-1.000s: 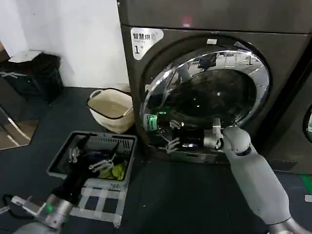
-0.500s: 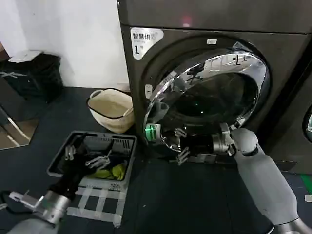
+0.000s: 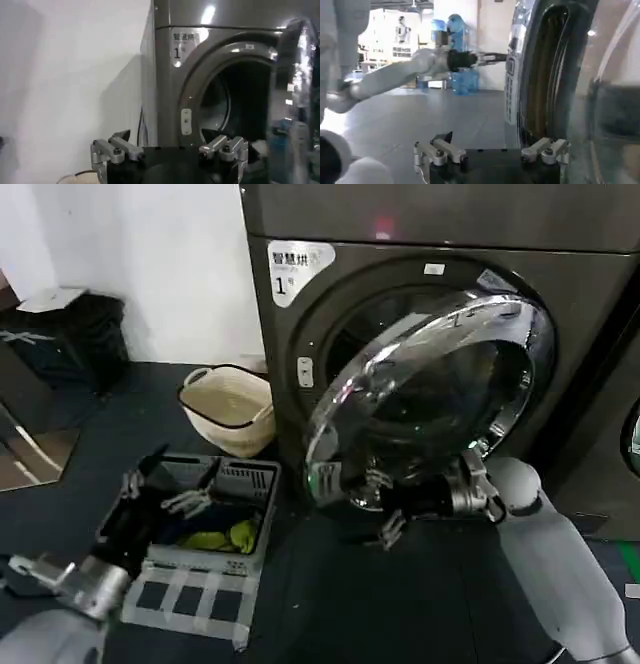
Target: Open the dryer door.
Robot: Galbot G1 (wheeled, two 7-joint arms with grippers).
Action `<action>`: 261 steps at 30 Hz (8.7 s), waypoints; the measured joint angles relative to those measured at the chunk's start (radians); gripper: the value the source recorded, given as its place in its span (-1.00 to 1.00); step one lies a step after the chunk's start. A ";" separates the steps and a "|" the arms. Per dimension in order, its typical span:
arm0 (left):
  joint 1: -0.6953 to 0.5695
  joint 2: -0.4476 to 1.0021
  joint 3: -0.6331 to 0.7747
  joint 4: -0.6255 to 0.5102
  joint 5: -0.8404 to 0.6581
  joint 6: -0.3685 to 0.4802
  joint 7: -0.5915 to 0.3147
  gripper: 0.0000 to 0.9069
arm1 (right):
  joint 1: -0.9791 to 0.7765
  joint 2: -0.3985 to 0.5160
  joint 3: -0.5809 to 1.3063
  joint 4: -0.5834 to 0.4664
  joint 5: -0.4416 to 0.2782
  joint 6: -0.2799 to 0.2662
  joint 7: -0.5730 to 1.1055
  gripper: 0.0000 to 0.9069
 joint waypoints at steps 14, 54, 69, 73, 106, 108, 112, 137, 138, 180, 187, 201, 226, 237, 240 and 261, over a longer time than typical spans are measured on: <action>-0.192 0.252 0.099 0.162 -0.232 -0.064 0.011 1.00 | -0.080 -0.060 0.047 0.056 0.050 0.030 0.001 1.00; -0.774 0.377 0.829 0.331 -0.323 -0.049 0.001 1.00 | -0.440 -0.091 0.685 0.003 0.150 0.029 0.010 1.00; -0.840 0.326 0.939 0.345 -0.343 -0.003 0.009 1.00 | -0.546 -0.043 1.016 0.027 0.262 -0.026 0.132 1.00; -0.858 0.325 0.967 0.341 -0.348 0.006 0.008 1.00 | -0.567 -0.026 1.077 0.041 0.256 -0.048 0.209 1.00; -0.973 0.250 1.200 0.313 -0.370 -0.014 0.036 1.00 | -0.797 0.011 1.456 0.111 0.343 -0.039 1.103 1.00; -0.990 0.238 1.225 0.323 -0.365 -0.014 0.036 1.00 | -0.811 0.009 1.484 0.106 0.353 -0.037 1.123 1.00; -1.026 0.204 1.268 0.346 -0.359 -0.014 0.035 1.00 | -0.841 0.009 1.537 0.098 0.343 -0.004 1.147 1.00; -1.170 -0.046 1.427 0.527 -0.352 -0.031 0.062 1.00 | -0.943 -0.029 1.728 0.137 0.130 0.007 1.279 1.00; -1.175 -0.058 1.433 0.536 -0.351 -0.032 0.062 1.00 | -0.945 -0.031 1.734 0.140 0.122 0.000 1.288 1.00; -1.255 -0.409 1.571 0.900 -0.271 -0.123 -0.017 1.00 | -0.999 -0.034 1.949 0.073 0.033 -0.032 1.368 1.00; -1.260 -0.409 1.570 0.963 -0.263 -0.134 -0.039 1.00 | -1.011 -0.033 1.976 0.061 -0.002 -0.048 1.380 1.00; -1.279 -0.409 1.580 1.064 -0.207 -0.220 -0.068 1.00 | -1.032 -0.035 2.020 0.053 -0.006 -0.061 1.399 1.00; -1.284 -0.409 1.591 1.088 -0.214 -0.293 -0.084 1.00 | -1.037 -0.033 2.028 0.057 -0.002 -0.062 1.405 1.00; -1.273 -0.409 1.587 1.042 -0.275 -0.365 -0.075 1.00 | -1.046 -0.040 2.053 0.054 -0.002 -0.055 1.476 1.00; -1.268 -0.409 1.584 1.022 -0.300 -0.416 -0.062 1.00 | -1.046 -0.040 2.061 0.064 -0.002 -0.055 1.491 1.00; -1.229 -0.323 1.551 0.870 -0.327 -0.741 -0.044 1.00 | -1.045 -0.048 2.069 0.067 -0.012 0.009 1.462 1.00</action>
